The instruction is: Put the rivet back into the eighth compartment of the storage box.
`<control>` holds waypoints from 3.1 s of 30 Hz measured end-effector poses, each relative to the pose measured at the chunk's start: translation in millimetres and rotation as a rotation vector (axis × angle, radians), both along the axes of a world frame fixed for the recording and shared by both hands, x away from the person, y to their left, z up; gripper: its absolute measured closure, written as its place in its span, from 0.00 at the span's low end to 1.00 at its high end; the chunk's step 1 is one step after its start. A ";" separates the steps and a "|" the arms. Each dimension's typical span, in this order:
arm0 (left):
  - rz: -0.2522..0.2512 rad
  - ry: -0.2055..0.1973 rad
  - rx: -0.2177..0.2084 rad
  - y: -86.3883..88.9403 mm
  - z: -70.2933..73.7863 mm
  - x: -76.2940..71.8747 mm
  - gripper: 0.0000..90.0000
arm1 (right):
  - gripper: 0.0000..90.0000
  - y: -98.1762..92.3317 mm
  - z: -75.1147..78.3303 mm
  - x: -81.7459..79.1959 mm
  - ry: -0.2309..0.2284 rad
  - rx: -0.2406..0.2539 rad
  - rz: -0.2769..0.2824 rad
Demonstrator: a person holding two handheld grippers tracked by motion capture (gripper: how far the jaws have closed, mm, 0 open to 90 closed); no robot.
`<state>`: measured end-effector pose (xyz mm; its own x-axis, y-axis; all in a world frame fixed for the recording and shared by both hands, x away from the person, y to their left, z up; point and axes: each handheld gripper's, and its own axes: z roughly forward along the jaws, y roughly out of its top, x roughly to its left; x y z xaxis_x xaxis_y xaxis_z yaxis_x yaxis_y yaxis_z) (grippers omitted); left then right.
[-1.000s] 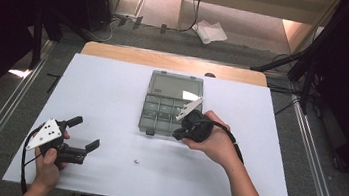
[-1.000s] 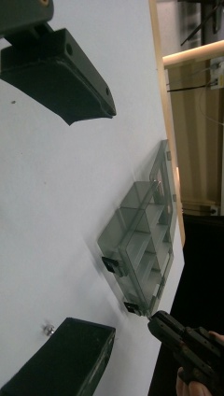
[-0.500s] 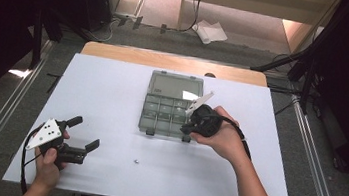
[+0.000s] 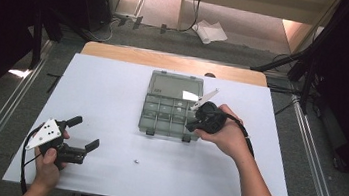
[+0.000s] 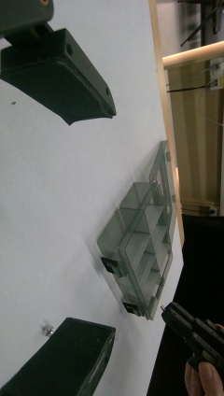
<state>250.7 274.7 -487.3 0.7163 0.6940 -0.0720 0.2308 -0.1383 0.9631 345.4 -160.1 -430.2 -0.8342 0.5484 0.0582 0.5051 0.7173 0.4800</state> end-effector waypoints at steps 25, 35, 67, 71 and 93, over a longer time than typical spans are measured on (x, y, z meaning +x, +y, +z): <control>-0.002 -0.002 0.000 0.0 0.0 -0.1 0.00 | 0.84 -8.1 -14.6 9.2 0.009 -0.017 -0.081; -0.001 -0.001 0.001 -0.4 0.0 -0.2 0.00 | 0.70 -3.4 -10.2 1.0 0.002 0.018 -0.070; -0.004 -0.002 0.003 -0.3 0.1 -0.4 0.00 | 0.14 42.7 -9.2 -29.1 0.013 0.033 0.012; -0.004 -0.002 0.002 -0.3 0.1 -0.3 0.00 | 0.09 50.5 -10.9 -32.2 0.023 0.026 0.021; -0.004 -0.003 -0.001 -0.3 0.2 -0.4 0.00 | 0.00 85.5 -19.0 -48.9 0.038 -0.009 0.091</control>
